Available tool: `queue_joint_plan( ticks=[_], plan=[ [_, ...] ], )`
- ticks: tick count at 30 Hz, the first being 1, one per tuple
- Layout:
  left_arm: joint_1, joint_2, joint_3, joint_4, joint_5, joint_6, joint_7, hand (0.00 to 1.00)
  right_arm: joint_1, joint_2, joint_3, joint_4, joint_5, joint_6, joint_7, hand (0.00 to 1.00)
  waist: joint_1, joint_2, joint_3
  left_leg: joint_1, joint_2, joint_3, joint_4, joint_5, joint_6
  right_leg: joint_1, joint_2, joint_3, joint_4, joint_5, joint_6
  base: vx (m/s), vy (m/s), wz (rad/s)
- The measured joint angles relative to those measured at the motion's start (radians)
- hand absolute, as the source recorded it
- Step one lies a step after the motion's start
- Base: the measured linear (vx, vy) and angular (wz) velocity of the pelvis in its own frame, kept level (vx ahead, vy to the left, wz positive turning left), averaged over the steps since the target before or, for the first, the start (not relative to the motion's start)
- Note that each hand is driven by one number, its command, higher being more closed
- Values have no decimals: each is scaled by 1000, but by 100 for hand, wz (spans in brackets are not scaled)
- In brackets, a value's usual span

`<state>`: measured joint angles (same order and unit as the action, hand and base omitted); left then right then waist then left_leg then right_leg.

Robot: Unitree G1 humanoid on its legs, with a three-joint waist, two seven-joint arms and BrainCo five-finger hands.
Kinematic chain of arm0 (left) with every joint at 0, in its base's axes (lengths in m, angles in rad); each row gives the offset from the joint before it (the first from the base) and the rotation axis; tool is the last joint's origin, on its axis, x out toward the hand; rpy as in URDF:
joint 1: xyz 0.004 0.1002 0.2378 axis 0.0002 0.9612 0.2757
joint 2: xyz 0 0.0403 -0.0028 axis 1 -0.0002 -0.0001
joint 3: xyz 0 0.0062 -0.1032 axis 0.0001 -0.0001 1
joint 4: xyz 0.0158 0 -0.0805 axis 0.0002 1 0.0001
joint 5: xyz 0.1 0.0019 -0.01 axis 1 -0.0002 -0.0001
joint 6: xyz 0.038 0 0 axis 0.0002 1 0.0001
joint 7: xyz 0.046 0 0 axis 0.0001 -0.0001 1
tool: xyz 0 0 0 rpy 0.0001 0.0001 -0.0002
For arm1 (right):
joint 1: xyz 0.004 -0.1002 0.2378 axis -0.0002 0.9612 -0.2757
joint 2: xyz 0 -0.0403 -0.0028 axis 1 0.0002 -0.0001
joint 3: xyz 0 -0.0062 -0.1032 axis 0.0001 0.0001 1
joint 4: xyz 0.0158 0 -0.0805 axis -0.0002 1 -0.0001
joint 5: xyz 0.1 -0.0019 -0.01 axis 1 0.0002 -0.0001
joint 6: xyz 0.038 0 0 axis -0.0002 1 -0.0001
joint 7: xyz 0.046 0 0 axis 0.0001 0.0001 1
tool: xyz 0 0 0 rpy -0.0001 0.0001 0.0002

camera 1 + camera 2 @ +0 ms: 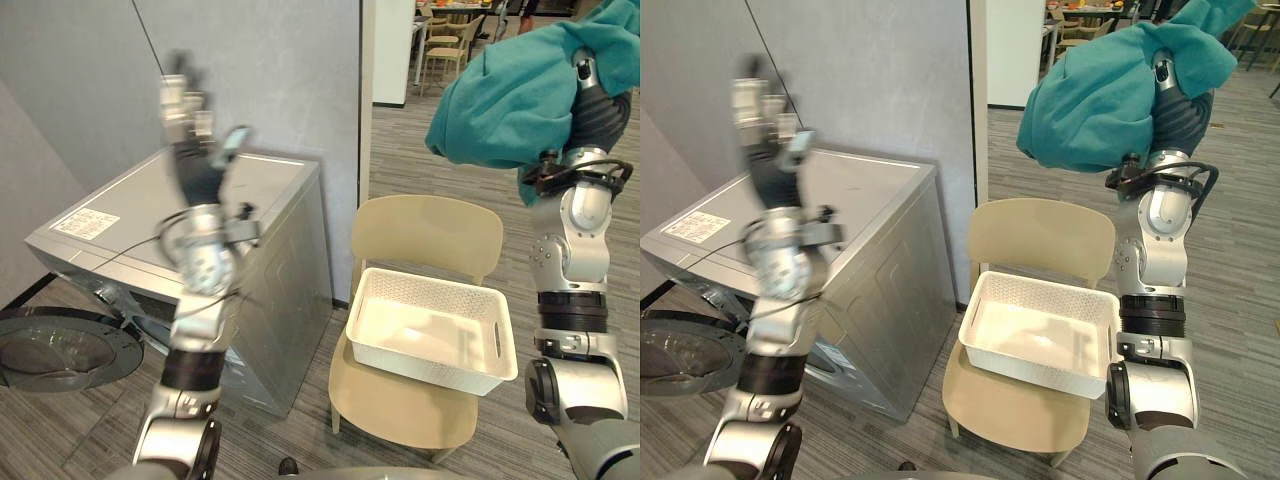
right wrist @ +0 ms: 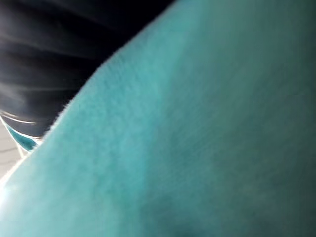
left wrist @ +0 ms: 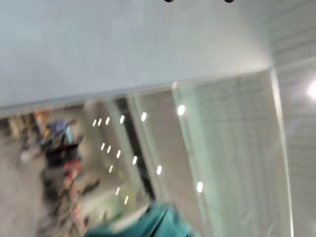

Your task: Pick up the laundry basket with both hands and put the clothes into the washing machine.

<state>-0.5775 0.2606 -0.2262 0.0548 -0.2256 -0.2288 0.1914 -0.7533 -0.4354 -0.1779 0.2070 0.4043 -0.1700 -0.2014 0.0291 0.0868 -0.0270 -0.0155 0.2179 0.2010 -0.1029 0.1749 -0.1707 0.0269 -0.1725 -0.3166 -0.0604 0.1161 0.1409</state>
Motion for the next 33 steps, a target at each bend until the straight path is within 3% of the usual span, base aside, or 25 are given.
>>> queue_joint_plan(
  ticks=[3,9,13,25,33],
  plan=[
    [-94,-28,-131,196,-5,41,-80,0,-100,3,57,0,20,-1,5,100,-21,-2,0,-5,12,32,0,0,0,-26,14,39,-15,17,-5,2,-15,-30],
    [-204,-79,-232,366,-49,100,-120,0,-123,21,95,-11,36,-4,8,100,-62,-4,-1,-4,26,55,0,4,5,-45,30,70,-13,30,-14,37,-22,-17],
    [-282,-87,-276,406,-37,108,-126,0,-123,42,134,-11,37,-2,10,100,-73,-6,0,1,27,68,1,4,5,-51,32,82,-13,31,-16,14,-8,-12],
    [-394,-119,-285,430,-51,109,-83,0,-103,117,182,-12,40,-1,32,100,-80,-62,2,13,27,99,0,1,1,-65,30,110,-11,29,-18,-25,5,-8],
    [-427,-120,-267,427,-132,102,-55,0,-38,116,186,-14,59,0,33,100,-92,-65,1,13,26,101,0,1,1,-66,29,111,-13,33,-13,0,0,0]
  ],
)
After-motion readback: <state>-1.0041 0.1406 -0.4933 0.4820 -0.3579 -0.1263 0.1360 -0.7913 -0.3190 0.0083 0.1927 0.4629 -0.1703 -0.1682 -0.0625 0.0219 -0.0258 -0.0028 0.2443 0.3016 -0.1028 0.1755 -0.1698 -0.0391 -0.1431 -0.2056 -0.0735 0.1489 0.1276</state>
